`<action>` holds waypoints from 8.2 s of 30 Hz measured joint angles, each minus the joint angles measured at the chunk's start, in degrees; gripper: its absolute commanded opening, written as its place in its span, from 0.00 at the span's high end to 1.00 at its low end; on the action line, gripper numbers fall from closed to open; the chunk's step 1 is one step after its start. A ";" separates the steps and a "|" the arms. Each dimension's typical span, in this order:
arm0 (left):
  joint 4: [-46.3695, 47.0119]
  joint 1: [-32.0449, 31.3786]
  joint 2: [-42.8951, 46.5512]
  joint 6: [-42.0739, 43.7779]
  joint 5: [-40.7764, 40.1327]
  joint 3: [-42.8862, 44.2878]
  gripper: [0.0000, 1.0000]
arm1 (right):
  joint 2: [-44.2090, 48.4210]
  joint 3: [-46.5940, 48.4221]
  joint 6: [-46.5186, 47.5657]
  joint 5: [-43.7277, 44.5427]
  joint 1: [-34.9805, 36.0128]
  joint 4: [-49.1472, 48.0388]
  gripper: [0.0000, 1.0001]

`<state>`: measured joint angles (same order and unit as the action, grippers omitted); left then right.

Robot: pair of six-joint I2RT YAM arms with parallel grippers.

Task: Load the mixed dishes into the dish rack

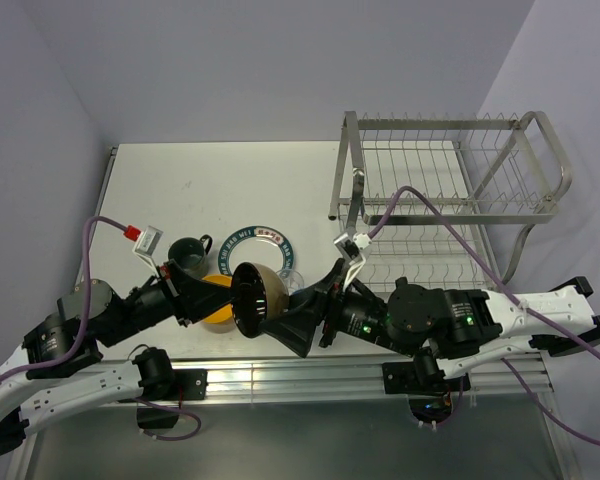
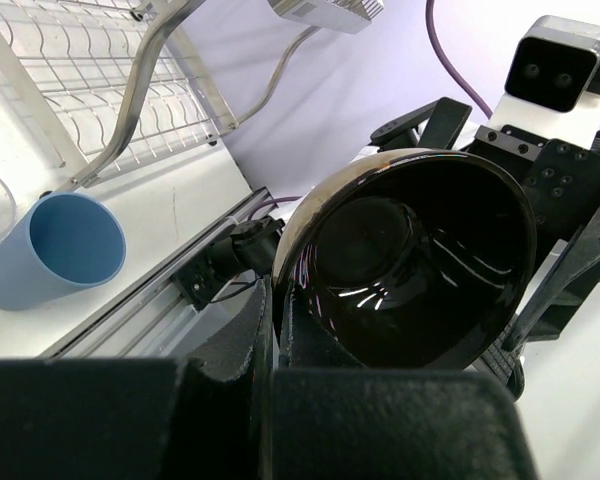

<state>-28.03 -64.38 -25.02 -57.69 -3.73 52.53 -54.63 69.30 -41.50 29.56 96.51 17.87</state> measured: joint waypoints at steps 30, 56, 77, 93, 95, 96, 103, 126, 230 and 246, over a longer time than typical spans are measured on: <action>0.59 0.07 -0.07 0.02 -1.66 -0.48 1.00 | -3.37 5.27 -1.51 4.48 0.26 5.07 1.00; 1.68 0.04 -1.53 0.04 -0.33 -0.44 0.44 | -1.73 1.16 -2.34 5.42 0.37 3.82 1.00; 2.91 0.07 -1.60 0.22 -0.37 -0.46 0.65 | 2.05 -3.30 -1.01 4.59 0.37 -2.08 1.00; 0.20 0.22 -2.47 1.49 -2.40 0.00 1.00 | 0.07 -0.83 0.26 5.11 0.35 0.00 1.00; -0.15 0.22 -2.43 1.46 -2.64 0.07 1.00 | -0.59 0.02 0.24 5.33 0.35 0.83 0.95; -0.46 0.22 -2.40 1.44 -2.84 0.20 1.00 | -0.98 0.42 0.22 5.42 0.35 1.16 0.90; -3.32 0.22 -2.08 1.44 -4.44 1.84 1.00 | -4.11 4.28 -0.07 6.01 0.35 3.58 0.58; -7.13 -0.07 -1.01 1.11 -6.73 3.45 1.00 | -7.98 7.65 -1.92 7.54 0.20 7.52 0.14; 0.50 -0.11 -37.51 2.45 -7.78 20.15 0.35 | -7.87 3.52 85.53 41.27 -60.17 -29.11 1.00; -8.26 12.41 -46.95 0.92 10.73 34.38 0.35 | -12.90 3.50 81.24 38.07 -68.24 -17.42 1.00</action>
<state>-36.29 -51.96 -71.96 -56.77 7.01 86.91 -67.53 72.79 39.75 67.64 28.27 0.45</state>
